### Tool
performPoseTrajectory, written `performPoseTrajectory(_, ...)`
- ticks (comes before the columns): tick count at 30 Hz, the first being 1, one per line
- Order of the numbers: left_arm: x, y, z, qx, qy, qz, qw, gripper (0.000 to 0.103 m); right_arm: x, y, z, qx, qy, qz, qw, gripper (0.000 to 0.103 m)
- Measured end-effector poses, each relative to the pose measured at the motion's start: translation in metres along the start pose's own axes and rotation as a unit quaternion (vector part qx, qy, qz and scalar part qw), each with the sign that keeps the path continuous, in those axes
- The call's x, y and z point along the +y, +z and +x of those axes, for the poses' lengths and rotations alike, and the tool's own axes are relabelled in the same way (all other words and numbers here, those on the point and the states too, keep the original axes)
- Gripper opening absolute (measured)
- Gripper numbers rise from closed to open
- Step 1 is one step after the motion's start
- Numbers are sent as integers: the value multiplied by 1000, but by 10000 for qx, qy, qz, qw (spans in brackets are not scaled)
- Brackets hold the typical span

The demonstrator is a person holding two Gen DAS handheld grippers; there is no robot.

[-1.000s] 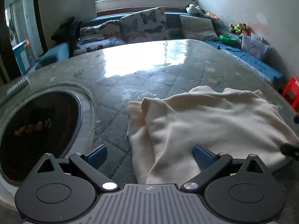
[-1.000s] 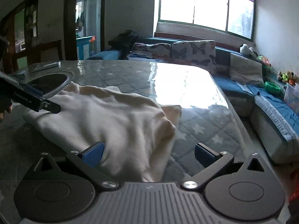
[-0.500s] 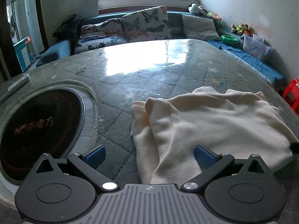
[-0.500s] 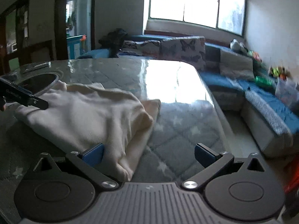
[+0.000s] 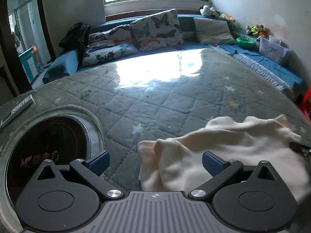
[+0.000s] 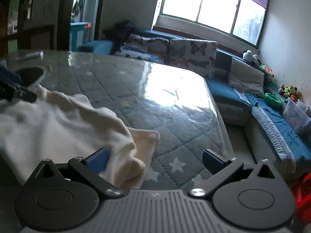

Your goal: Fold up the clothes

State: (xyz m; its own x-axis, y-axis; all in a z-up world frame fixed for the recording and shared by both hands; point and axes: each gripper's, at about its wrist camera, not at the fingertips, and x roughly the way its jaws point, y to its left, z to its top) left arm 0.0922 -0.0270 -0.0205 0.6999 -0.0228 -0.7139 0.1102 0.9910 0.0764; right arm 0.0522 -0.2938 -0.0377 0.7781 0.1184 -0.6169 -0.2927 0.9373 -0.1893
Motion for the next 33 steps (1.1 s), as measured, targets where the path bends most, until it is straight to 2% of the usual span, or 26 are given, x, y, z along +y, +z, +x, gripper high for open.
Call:
performPoseTrajectory(6,14,3,18,238,85,-188,9995,103,0,9,-1,15,0,-221,9998,103)
performPoseTrajectory(13,13,14,23,130,212,-89,9997,103,13,33,8,-180,202,-467,9985,103)
performPoseTrajectory(22,25,11,27,195,107,-170,9996,103,8,33,45,91,-17,-319,9994,103)
performPoseTrajectory(27,11,22,18,-26,-81,-2,10000,103,6,39,34,-98,74,-259,9996,103)
performPoseTrajectory(33,-14,31,34,73,-153,201,9997,103,20,47,40,-148,304,-443,9984,103)
